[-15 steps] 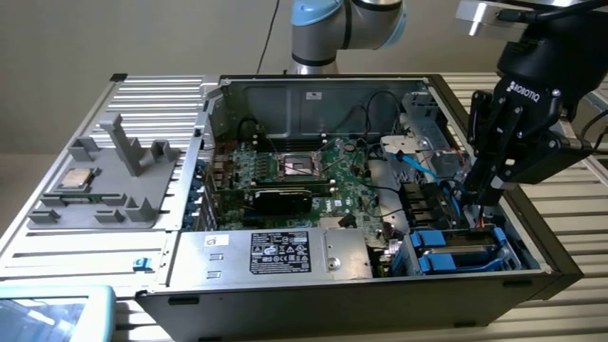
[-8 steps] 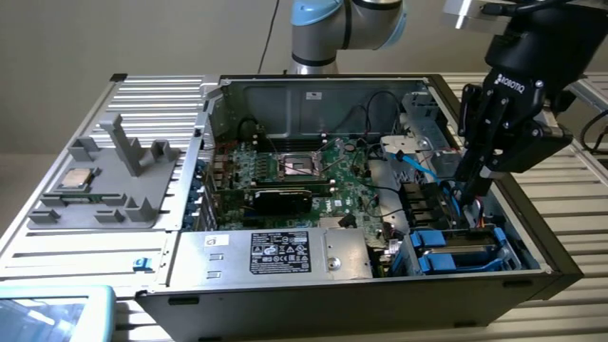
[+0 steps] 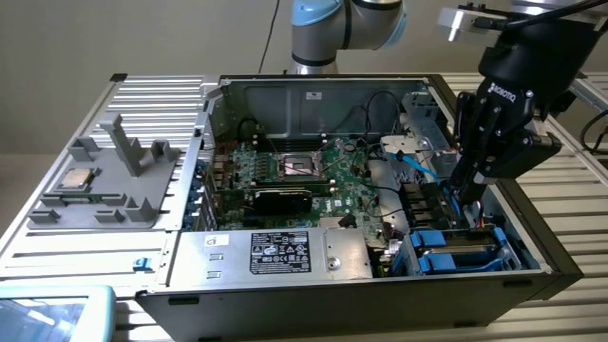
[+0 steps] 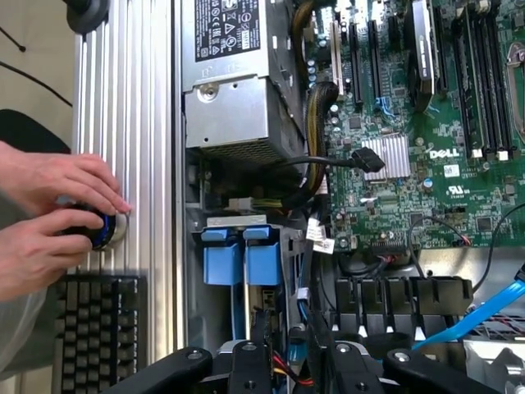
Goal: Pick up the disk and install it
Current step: 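Insert the first disk wire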
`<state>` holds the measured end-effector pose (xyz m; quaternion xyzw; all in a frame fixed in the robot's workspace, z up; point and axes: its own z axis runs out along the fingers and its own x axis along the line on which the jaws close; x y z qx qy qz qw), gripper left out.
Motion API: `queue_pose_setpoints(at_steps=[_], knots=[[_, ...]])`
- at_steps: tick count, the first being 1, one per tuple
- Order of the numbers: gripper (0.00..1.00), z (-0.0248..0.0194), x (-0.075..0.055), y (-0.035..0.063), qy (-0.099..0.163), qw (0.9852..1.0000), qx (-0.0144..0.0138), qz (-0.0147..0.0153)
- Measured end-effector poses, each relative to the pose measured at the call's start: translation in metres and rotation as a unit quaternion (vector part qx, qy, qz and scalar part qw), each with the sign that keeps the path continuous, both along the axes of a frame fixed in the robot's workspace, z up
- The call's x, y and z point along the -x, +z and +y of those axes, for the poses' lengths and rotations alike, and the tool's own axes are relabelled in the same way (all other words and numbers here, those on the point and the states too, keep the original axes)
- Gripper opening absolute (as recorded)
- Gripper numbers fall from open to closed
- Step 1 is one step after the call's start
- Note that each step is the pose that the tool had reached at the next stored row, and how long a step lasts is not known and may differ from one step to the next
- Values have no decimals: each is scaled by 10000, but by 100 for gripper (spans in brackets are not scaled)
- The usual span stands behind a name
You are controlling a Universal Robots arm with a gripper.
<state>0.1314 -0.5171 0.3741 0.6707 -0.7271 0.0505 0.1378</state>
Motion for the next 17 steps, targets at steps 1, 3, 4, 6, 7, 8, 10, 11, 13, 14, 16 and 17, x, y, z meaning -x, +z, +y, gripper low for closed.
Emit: queue_pose_setpoints(at_steps=[1, 3, 4, 6, 7, 8, 10, 11, 13, 14, 16, 17], knots=[[31, 0, 3, -7, 0, 10000, -1, 0], [31, 0, 7, -19, 1, 10000, -4, 0], [31, 0, 8, -25, 1, 10000, -7, 0], [31, 0, 9, -42, 1, 10000, -10, 0], [31, 0, 10, -50, 1, 10000, -11, -1], [31, 0, 10, -57, 1, 10000, -12, -1], [22, 0, 10, -64, 1, 10000, -14, -1], [22, 0, 10, -64, 1, 10000, -17, -1], [15, 0, 10, -66, 1, 10000, -20, -1], [15, 0, 10, -66, 1, 10000, -21, -1], [15, -2, 10, -65, 1, 10000, -20, -1], [15, -5, 11, -66, 1, 10000, -22, -1]])
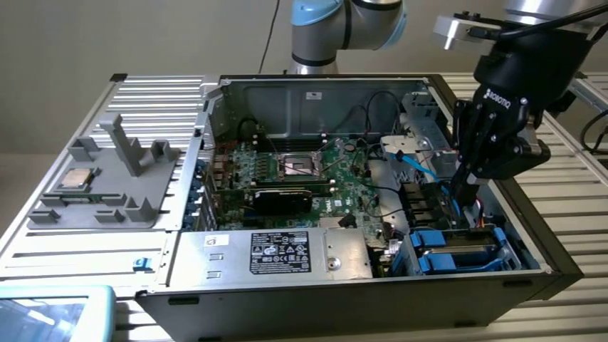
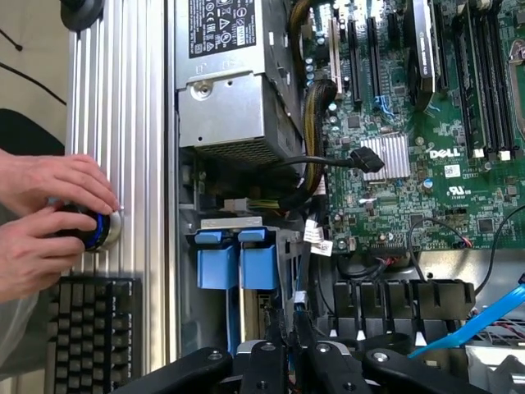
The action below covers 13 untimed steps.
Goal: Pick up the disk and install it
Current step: 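Insert the first disk wire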
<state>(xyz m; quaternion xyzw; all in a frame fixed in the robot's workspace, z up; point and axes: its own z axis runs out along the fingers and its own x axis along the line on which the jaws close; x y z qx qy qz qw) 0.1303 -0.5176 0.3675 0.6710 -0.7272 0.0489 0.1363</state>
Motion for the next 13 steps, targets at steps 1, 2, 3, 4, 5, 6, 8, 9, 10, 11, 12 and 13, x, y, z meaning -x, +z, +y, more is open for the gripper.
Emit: queue_pose_setpoints(at_steps=[1, 2, 3, 4, 5, 6, 8, 9, 10, 11, 12, 13], knots=[[15, -4, 1, 0, 0, 10000, -4, 0], [15, -9, 3, 0, 0, 10000, -8, 0], [15, -15, 5, 0, 0, 10000, -14, 0], [15, -22, 10, 0, 0, 10000, -23, 0], [15, -30, 17, 0, 0, 10000, -33, 0], [15, -40, 22, 0, 0, 10000, -43, 0], [15, -54, 26, 0, 1, 10000, -61, 0], [15, -61, 27, 0, 1, 10000, -68, 0], [15, -68, 30, 0, 0, 10000, -77, 0], [15, -75, 31, 0, 0, 10000, -87, 0], [15, -77, 31, 0, 0, 10000, -89, 0], [15, -76, 30, 0, 1, 10000, -90, 0]])
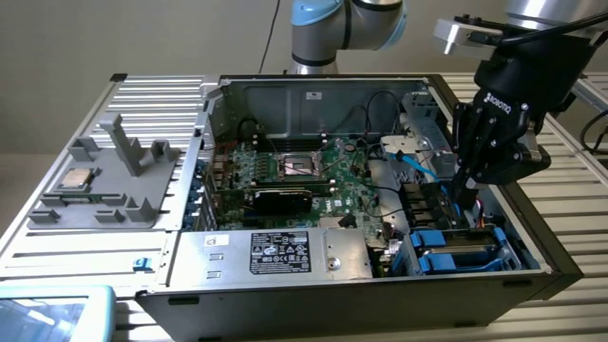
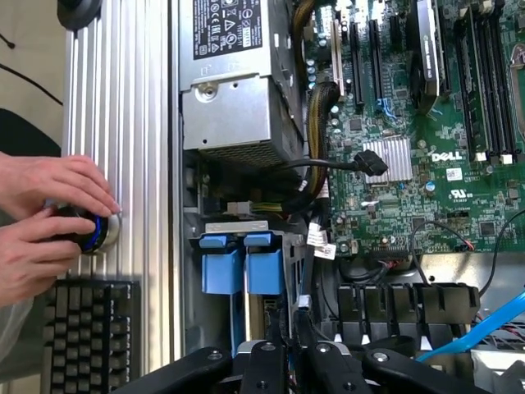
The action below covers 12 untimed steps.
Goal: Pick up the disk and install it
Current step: 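Insert the first disk wire, then insert the second disk wire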
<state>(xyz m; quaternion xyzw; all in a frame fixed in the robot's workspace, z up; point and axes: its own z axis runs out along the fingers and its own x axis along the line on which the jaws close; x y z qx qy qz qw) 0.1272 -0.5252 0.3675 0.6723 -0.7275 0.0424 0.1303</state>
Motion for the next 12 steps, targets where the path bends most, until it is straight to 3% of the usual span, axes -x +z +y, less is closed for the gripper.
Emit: queue_pose_setpoints(at_steps=[12], knots=[[15, -1, 0, 0, 0, 10000, 0, 0]])
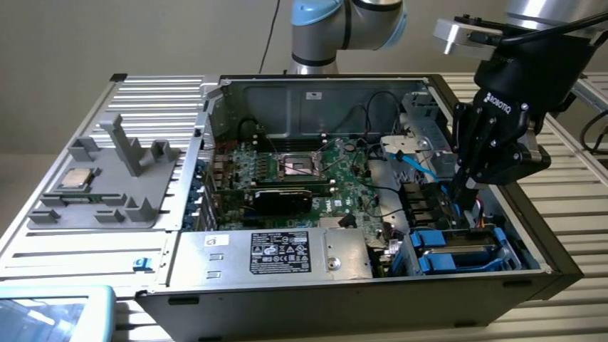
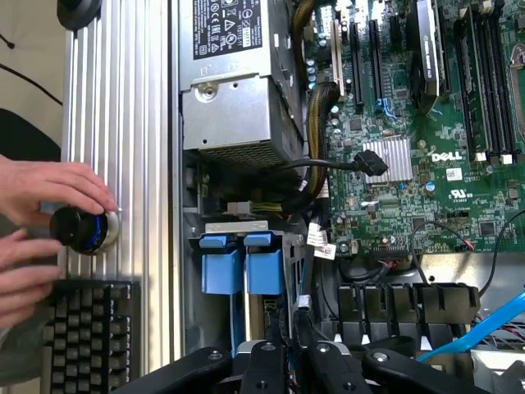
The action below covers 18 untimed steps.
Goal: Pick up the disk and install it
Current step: 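Insert the second disk wire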
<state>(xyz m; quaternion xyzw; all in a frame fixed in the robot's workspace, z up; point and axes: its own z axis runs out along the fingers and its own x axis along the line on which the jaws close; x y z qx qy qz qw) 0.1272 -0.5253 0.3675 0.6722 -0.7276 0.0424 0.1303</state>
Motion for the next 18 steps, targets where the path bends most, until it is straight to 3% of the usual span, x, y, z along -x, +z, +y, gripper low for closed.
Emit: queue_pose_setpoints(at_steps=[3, 5, 7, 10, 12, 18], knots=[[15, -7, 2, 1, 0, 10000, -8, 0], [15, -44, 2, -1, 0, 9999, -101, 0], [15, -89, 2, -1, 0, 9998, -176, 0], [15, -175, 2, -6, 0, 9997, -240, 0], [15, -227, 2, -21, 0, 9997, -251, 0], [15, -273, 3, -122, 0, 9997, -251, 0]])
